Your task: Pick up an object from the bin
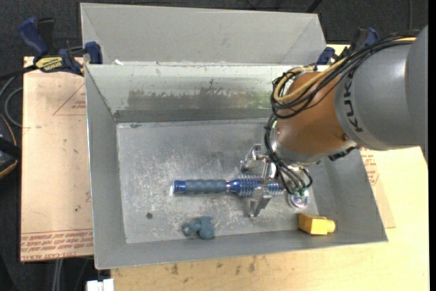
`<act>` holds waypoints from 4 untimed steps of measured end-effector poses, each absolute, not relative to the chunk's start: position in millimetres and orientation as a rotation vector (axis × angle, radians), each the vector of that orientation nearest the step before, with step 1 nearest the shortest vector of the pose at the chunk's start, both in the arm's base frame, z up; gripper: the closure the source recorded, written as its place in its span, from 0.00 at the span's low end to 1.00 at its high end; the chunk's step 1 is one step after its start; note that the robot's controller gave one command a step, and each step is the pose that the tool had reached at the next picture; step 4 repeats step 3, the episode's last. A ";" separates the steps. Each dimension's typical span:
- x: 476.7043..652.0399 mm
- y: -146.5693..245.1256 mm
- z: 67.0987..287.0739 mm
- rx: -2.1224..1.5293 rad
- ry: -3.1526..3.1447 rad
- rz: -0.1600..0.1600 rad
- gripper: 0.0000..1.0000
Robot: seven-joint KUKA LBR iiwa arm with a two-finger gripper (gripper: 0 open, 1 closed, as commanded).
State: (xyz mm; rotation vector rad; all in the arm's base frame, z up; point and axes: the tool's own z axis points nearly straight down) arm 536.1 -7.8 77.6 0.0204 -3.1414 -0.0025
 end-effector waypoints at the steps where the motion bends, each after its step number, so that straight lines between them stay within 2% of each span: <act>1: 536.5 -7.5 78.0 0.018 -3.142 -0.002 0.00; 2: 539.4 -7.3 81.1 0.017 -3.151 -0.003 1.00; 3: 541.5 -7.2 183.8 0.014 -3.151 0.000 1.00; 4: 541.5 -7.2 183.8 0.014 -3.151 0.000 1.00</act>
Offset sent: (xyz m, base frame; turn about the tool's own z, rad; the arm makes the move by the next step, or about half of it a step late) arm 0.0000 0.0000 0.0000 0.0000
